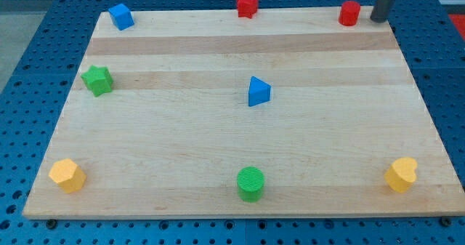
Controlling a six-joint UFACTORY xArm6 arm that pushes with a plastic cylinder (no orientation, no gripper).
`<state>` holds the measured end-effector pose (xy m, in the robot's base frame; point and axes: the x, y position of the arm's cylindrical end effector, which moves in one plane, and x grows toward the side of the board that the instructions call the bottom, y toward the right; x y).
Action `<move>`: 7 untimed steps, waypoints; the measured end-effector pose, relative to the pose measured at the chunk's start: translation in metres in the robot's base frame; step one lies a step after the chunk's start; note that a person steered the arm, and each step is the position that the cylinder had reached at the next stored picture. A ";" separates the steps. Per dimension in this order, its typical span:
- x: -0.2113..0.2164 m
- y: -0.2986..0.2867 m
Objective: Move the red circle above the blue triangle
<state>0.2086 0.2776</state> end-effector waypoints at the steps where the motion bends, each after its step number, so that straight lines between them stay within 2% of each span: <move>1: -0.016 -0.010; 4: 0.042 -0.105; 7: 0.138 -0.206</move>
